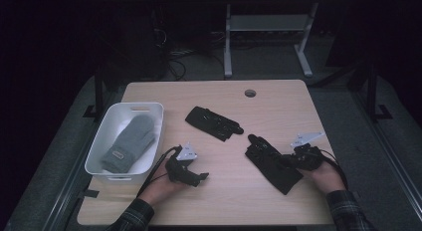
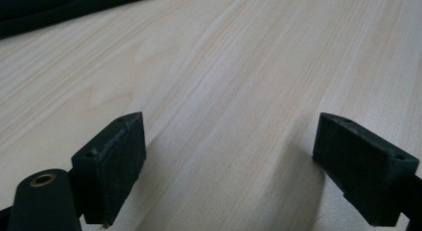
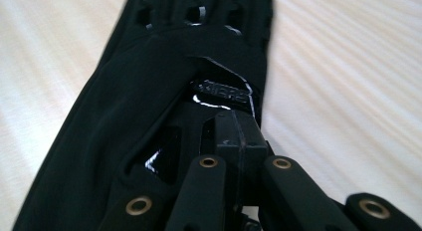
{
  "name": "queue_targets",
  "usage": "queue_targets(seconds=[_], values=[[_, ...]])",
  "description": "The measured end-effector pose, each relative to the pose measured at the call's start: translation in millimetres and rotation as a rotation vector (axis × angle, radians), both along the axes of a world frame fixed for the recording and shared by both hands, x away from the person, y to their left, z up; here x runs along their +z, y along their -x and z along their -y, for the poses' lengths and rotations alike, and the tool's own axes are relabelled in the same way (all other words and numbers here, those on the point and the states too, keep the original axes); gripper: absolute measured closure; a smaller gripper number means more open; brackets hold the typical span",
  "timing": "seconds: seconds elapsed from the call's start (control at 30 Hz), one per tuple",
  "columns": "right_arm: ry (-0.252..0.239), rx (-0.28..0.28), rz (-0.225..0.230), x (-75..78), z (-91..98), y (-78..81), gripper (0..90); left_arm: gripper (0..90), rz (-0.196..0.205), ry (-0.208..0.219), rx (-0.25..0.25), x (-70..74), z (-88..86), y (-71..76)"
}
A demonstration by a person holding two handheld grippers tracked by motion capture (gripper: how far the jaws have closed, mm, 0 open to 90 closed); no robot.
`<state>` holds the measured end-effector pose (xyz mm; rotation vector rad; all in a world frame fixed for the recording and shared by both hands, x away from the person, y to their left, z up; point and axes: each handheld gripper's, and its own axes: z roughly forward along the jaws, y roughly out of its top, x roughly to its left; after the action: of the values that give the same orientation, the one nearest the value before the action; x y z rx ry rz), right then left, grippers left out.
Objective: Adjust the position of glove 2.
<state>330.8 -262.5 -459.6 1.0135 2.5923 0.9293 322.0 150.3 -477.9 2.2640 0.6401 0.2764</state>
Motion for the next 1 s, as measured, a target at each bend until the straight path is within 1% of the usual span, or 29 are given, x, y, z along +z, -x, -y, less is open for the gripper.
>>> queue_targets(seconds=[0.07, 0.2, 0.27, 0.3, 0.37, 0.4, 0.47, 0.8, 0.93, 1.0], values=[[0.009, 0.024, 0.002, 0.5, -4.0, 5.3, 90.0, 12.4, -0.001, 0.0, 0.001, 0.0, 0.0, 0.1], [0.014, 0.062, -0.012, 1.7, -16.1, 15.8, 90.0, 12.4, -0.001, 0.002, 0.001, -0.1, 0.0, 0.1], [0.026, 0.09, -0.012, 2.4, -23.1, 20.1, 90.0, 12.4, -0.002, 0.002, 0.002, -0.1, 0.1, 0.2], [0.028, 0.093, -0.012, 2.5, -25.3, 21.7, 90.0, 12.5, -0.002, 0.002, 0.002, -0.1, 0.1, 0.2], [0.024, 0.112, -0.02, 2.6, -30.1, 27.4, 90.0, 12.4, -0.002, 0.002, 0.002, -0.1, 0.1, 0.2], [0.024, 0.115, -0.023, 2.9, -31.2, 29.6, 90.0, 12.4, -0.005, 0.01, 0.005, -0.4, 0.5, 0.5], [0.02, 0.129, -0.021, 2.6, -33.3, 34.6, 90.0, 12.4, -0.001, -0.002, -0.002, 0.1, -0.1, 0.0], [0.017, 0.153, -0.042, 3.6, -35.4, 54.6, 90.0, 12.4, -0.005, -0.003, 0.0, 0.1, -0.2, 0.3], [0.011, 0.155, -0.038, 4.0, -34.8, 54.8, 89.0, 12.4, -0.006, -0.003, 0.0, 0.1, -0.2, 0.3], [-0.01, 0.149, -0.035, 5.7, -32.6, 53.7, 87.0, 12.4, -0.008, -0.002, 0.001, 0.1, -0.1, 0.4]])
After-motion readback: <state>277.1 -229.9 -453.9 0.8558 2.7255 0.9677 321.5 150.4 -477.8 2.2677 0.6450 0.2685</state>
